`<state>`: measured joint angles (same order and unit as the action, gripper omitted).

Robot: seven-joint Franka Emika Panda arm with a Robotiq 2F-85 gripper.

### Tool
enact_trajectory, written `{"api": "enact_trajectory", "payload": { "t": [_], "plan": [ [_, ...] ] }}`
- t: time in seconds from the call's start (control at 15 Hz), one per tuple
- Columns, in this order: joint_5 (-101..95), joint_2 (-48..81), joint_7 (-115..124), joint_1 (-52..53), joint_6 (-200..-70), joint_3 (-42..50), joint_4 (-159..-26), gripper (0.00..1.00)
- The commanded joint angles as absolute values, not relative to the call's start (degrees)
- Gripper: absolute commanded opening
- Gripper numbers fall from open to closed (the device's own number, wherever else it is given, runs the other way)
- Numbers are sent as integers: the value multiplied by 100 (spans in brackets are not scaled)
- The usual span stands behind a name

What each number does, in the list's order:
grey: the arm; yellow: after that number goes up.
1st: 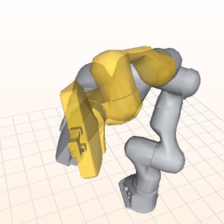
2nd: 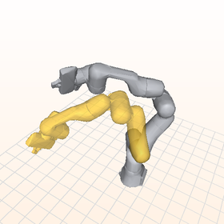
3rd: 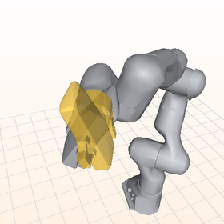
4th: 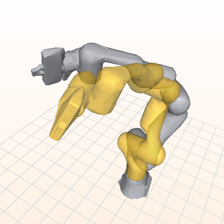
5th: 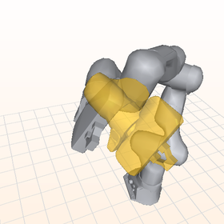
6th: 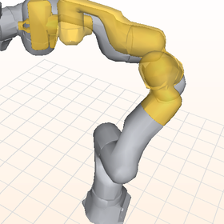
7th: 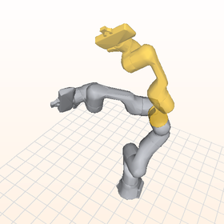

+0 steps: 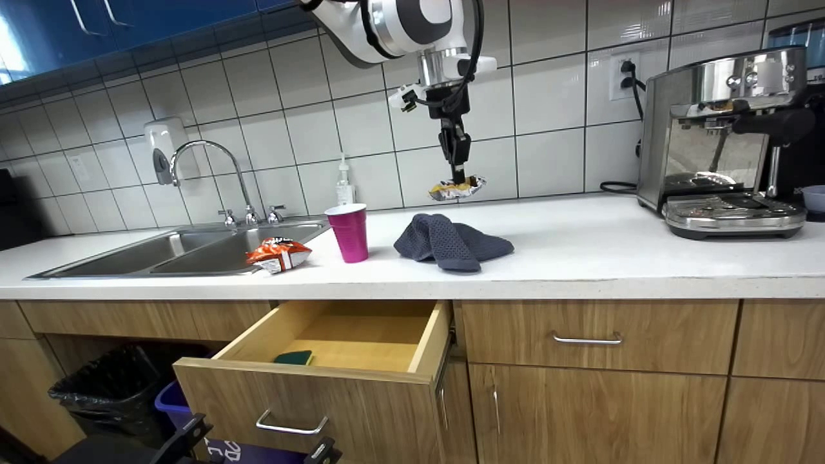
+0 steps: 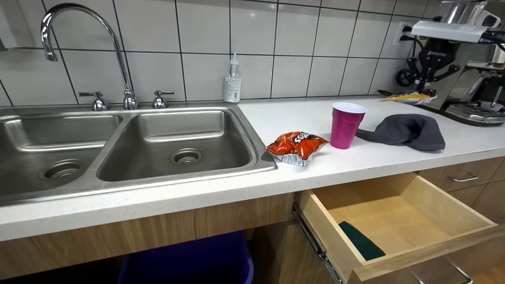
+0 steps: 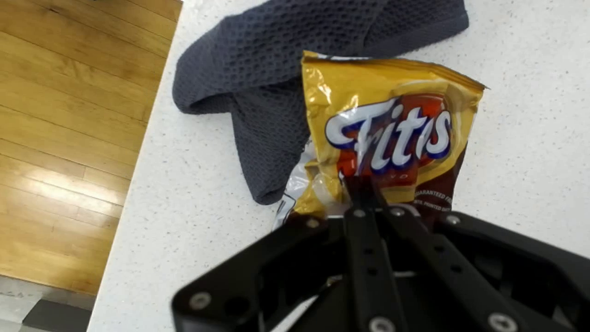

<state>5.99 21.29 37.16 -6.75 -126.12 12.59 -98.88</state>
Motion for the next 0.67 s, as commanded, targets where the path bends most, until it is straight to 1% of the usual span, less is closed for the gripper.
{"api": "enact_trajectory", "payload": {
  "t": [0.0, 0.6],
  "plan": [
    [430, 1417, 3322, -654, -12893, 1241, -10788, 0],
    [96, 240, 2622, -569, -13179, 1110, -12359, 0]
  ]
}}
